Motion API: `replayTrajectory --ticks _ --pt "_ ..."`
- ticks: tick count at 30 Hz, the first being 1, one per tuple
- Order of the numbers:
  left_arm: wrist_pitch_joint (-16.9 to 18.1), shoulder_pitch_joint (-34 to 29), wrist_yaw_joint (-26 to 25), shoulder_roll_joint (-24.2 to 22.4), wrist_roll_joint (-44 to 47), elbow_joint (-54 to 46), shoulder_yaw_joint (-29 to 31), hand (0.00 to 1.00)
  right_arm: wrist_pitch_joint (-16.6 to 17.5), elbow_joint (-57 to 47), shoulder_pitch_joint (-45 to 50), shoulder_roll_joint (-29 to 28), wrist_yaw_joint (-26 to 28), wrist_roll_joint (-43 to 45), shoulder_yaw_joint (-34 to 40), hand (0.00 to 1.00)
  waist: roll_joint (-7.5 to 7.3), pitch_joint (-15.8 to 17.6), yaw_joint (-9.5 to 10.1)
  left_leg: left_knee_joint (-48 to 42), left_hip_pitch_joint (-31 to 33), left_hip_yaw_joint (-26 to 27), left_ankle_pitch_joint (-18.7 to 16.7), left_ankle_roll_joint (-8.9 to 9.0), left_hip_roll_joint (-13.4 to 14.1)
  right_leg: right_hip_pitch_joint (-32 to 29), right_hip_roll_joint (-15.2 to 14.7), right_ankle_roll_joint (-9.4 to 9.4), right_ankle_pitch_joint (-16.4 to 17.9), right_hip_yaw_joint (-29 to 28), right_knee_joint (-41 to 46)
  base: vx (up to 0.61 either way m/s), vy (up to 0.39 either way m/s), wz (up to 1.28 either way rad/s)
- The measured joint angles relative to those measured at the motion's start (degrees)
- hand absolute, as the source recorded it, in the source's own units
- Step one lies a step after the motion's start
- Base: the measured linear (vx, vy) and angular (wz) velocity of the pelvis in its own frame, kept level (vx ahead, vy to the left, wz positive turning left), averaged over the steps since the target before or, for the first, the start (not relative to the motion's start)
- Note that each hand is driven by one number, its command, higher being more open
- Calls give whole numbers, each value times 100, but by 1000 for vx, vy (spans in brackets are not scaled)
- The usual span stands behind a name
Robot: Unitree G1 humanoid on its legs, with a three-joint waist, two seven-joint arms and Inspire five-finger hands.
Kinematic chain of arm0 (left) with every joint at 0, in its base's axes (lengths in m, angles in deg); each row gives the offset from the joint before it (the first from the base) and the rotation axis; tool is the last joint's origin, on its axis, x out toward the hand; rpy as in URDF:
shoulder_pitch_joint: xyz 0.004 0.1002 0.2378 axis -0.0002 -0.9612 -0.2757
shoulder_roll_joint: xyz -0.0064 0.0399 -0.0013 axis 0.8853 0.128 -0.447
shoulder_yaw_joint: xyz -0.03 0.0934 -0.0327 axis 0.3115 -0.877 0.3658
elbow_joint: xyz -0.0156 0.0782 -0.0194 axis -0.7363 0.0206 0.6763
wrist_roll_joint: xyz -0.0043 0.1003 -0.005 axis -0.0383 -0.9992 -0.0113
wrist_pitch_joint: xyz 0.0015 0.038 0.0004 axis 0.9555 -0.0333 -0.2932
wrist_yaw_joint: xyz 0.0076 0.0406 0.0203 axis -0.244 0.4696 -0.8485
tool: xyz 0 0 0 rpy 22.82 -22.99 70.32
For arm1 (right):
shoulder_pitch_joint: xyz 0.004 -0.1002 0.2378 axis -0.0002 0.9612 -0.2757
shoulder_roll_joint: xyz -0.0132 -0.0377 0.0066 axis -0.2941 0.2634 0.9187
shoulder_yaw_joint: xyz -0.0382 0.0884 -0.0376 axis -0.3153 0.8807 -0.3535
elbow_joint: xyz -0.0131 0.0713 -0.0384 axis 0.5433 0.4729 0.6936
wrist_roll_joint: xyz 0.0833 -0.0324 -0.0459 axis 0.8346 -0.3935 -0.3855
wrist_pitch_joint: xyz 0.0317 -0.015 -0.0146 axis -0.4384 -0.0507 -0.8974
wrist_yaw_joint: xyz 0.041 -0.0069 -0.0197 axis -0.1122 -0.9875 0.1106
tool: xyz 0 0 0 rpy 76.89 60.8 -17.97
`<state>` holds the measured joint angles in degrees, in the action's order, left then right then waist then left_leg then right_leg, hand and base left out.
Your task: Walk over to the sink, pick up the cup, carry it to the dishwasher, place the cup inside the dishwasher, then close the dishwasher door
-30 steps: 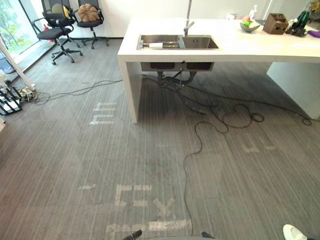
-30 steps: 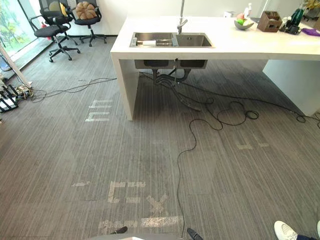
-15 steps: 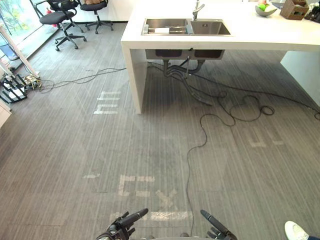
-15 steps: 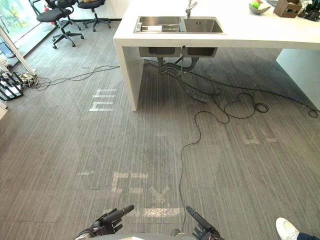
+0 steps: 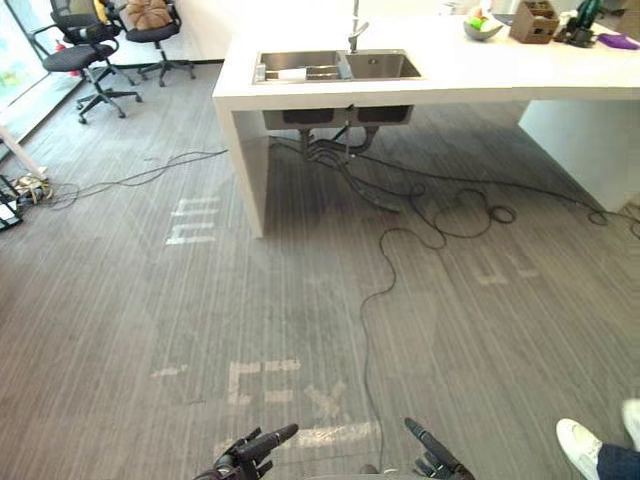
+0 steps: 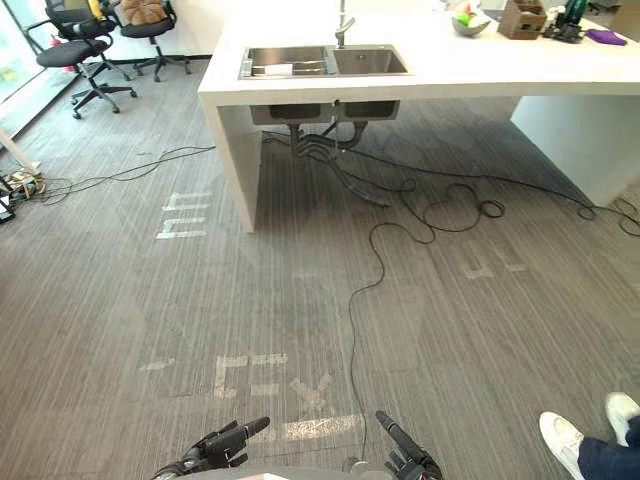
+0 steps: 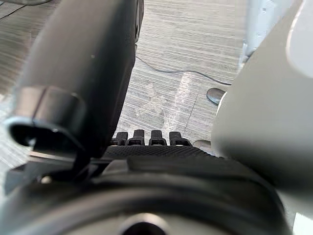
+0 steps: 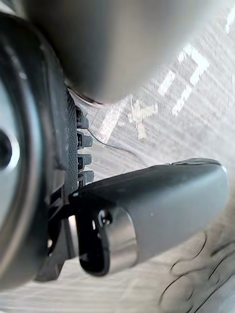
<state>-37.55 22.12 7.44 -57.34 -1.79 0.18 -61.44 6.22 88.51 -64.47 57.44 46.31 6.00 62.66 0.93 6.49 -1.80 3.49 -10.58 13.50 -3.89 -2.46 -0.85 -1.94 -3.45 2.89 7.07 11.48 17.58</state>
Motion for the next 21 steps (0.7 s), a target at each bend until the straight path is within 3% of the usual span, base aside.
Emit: replayTrajectory --ticks 2,3,5,7,10,11,12,13,14,17,19,20,21 --pt "-100 12 54 -4 64 2 212 100 -28 -125 93 -52 9 -92 175 100 -12 32 41 -244 -9 87 -171 -33 -29 -709 -292 -248 116 104 1627 2 54 -21" --pt "-129 3 85 6 190 -24 328 100 -121 -135 213 -60 90 -185 208 100 -71 63 38 -453 -73 80 -322 -42 -65 -1092 -597 -399 94 205 2651 55 58 -8" --pt "-200 -37 52 8 438 -51 391 100 -511 -109 349 -69 292 -218 328 100 -88 75 32 -692 -214 39 -507 -9 -59 -1370 -800 -223 220 158 3233 209 21 0" --pt "-345 -20 9 43 390 -51 387 100 -494 -153 259 -39 395 -292 300 100 -99 94 -89 -731 -340 -46 -640 -12 -26 -1389 -869 -122 421 298 2968 255 -54 14" --pt "-539 250 2 122 323 -59 87 100 -477 -262 202 145 466 -353 -46 100 -95 227 -79 -778 -490 -365 -848 212 234 -1395 -774 -39 416 574 1792 315 -207 56" --pt "-558 344 0 121 323 -66 -26 100 -469 -264 129 200 463 -317 -153 100 -77 270 -74 -760 -561 -477 -906 309 323 -1396 -760 -21 246 566 1237 287 -249 60" --pt "-573 427 -17 101 325 -107 -108 100 -472 -266 21 202 431 -154 -281 100 -178 336 -62 -706 -677 -589 -995 457 421 -1371 -775 -15 -368 496 510 494 -407 62" --pt "-559 498 -95 -22 332 -124 -109 100 -447 -235 -99 237 297 -118 -424 100 -167 425 -57 -623 -826 -661 -1065 541 604 -1197 -623 -128 -622 702 464 513 -407 47" --pt "-569 540 -103 -97 338 -152 -132 100 -443 -219 -129 261 264 -96 -450 100 -130 440 -36 -639 -832 -649 -1039 577 666 -1192 -566 -119 -502 769 508 514 -365 26" --pt "-546 559 -109 -191 453 -318 -272 100 -312 -278 -380 226 209 122 -446 100 -164 521 -43 -677 -1033 -433 -773 604 687 -1203 -520 -425 72 888 1140 336 -212 6" --pt "-422 503 -124 -278 475 -394 -278 100 -192 -315 -453 233 193 147 -463 100 -90 492 -25 -905 -1073 -513 -756 593 771 -1109 -459 -434 364 874 1298 314 -221 -2" --pt "-331 402 -133 -318 479 -482 -332 100 -115 -311 -428 226 145 148 -467 100 -31 451 -21 -1296 -981 -571 -758 596 833 -969 -415 -420 515 896 1264 301 -184 12" --pt "-310 286 -152 -371 439 -612 -333 100 -82 -331 -315 220 58 176 -483 100 49 399 -35 -2236 -601 -736 -769 669 958 -717 -341 -355 619 983 1051 292 -176 24"
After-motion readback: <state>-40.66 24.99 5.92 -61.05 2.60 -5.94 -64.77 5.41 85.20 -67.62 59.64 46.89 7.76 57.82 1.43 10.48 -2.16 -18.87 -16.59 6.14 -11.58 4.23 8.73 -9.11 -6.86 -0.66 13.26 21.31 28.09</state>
